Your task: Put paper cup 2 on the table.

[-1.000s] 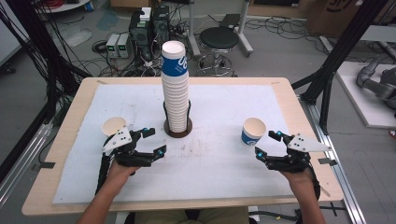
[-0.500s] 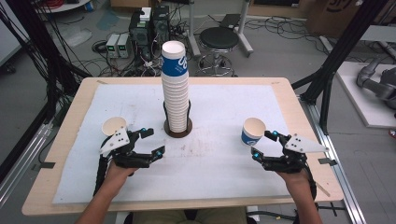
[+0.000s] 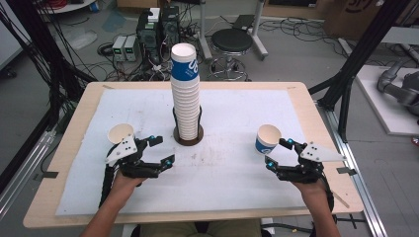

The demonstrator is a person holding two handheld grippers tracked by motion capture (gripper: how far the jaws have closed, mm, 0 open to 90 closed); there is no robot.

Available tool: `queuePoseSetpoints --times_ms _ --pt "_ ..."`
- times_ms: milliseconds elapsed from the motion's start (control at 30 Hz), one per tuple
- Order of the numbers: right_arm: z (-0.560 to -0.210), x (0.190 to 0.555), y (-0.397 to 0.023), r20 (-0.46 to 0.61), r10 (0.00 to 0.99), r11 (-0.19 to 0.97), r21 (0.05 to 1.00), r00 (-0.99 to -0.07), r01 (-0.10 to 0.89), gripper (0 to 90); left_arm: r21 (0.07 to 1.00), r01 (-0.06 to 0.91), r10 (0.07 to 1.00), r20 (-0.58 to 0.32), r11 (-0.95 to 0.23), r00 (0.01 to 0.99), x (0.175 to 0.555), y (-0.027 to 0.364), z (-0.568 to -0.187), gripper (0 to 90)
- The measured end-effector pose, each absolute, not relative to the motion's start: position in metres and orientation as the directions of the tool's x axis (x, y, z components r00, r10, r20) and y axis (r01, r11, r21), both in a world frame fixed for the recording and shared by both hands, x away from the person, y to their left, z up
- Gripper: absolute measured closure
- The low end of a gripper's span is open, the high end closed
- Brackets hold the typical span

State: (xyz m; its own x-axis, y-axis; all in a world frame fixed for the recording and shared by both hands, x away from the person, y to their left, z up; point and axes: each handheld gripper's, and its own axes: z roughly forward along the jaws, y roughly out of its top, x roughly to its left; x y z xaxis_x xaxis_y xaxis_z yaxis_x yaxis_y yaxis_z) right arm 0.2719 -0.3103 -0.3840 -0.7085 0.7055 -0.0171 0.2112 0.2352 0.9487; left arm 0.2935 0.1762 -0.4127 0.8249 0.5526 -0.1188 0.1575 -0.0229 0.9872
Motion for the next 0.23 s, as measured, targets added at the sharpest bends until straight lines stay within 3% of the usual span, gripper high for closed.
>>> queuePoseSetpoints --times_ms 233 --pt "-0.3845 0.2729 -0.3089 -0.018 0.701 0.237 0.948 -0.713 0.210 19.9 0.987 0.158 0.553 -0.119 -0.023 0.825 0.2947 0.1761 -0.4138 17.0"
